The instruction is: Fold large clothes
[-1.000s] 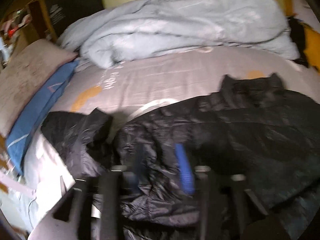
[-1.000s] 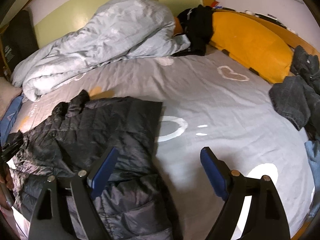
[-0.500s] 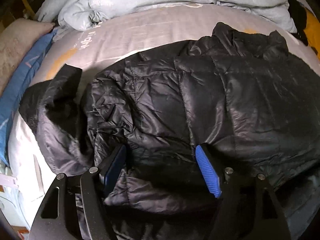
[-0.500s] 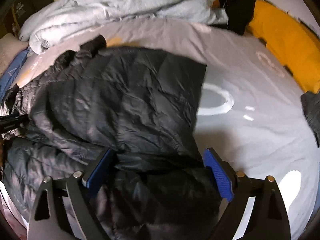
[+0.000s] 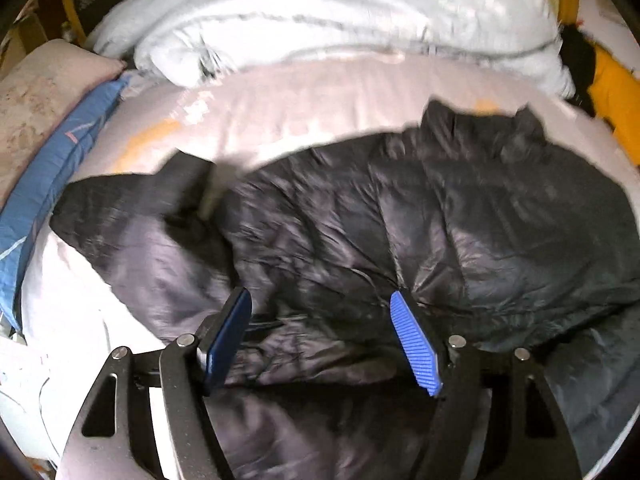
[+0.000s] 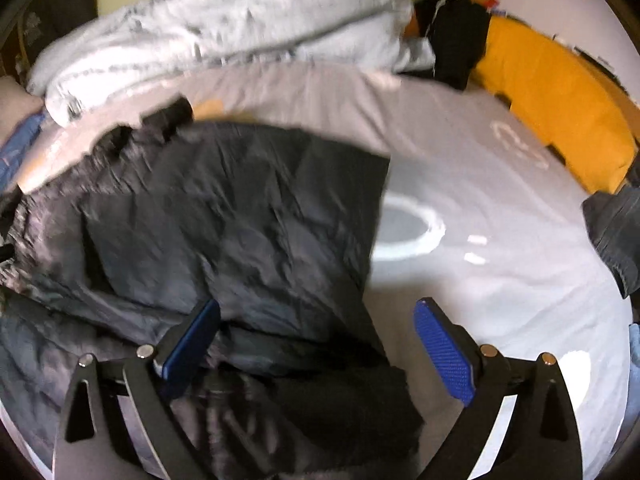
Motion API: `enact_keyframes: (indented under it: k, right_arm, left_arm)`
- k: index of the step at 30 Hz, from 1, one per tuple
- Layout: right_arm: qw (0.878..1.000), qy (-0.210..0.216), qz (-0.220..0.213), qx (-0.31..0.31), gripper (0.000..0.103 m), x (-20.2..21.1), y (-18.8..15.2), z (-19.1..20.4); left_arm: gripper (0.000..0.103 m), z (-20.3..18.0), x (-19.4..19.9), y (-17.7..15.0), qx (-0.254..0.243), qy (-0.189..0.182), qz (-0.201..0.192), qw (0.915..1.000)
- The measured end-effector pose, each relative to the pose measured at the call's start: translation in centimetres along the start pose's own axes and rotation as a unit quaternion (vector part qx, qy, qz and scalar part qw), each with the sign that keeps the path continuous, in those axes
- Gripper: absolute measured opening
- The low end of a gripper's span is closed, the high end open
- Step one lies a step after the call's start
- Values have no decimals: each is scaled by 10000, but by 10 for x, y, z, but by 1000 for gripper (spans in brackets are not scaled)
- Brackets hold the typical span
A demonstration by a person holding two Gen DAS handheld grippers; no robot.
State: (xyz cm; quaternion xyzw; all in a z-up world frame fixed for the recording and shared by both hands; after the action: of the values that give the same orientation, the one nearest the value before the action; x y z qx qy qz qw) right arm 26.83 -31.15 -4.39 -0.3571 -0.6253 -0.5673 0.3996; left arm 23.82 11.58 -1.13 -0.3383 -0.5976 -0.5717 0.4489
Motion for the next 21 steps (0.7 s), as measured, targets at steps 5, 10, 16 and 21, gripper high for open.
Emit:
enact_keyframes:
  k: [5,10,16,21]
  right_arm:
    - [9979,384,-486,-172,97,34,-4,5]
    - [9949,588,-808,-160,97,64,-12,5]
    - [9919,672,-1058,-200,97,77,-13,7]
    - [9933,585,-992,-34,97,67,-11,19]
  left_arm:
    - [85,40,41,-14,227,-251,-449,9984]
    - [96,93,59,-24,548,-343,-659,9957]
    - [97,144,58,-46,872,-672,-743,9911]
    - [97,165,43,-37,1114,-798,-706,9881]
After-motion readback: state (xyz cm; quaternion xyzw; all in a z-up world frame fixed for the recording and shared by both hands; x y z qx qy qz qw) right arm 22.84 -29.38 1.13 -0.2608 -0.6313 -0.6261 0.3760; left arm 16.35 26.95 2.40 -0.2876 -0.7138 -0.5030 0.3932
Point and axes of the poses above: each gripper's, at about its wrist camera, not at the fingertips, and x roughly against the way its jaws point, z to its left, y to its top, the point moved 3 cm from there along -x, roughly the way its jaws point, and after that the axes turned 10 degrees about z, right-handed, at the moved point
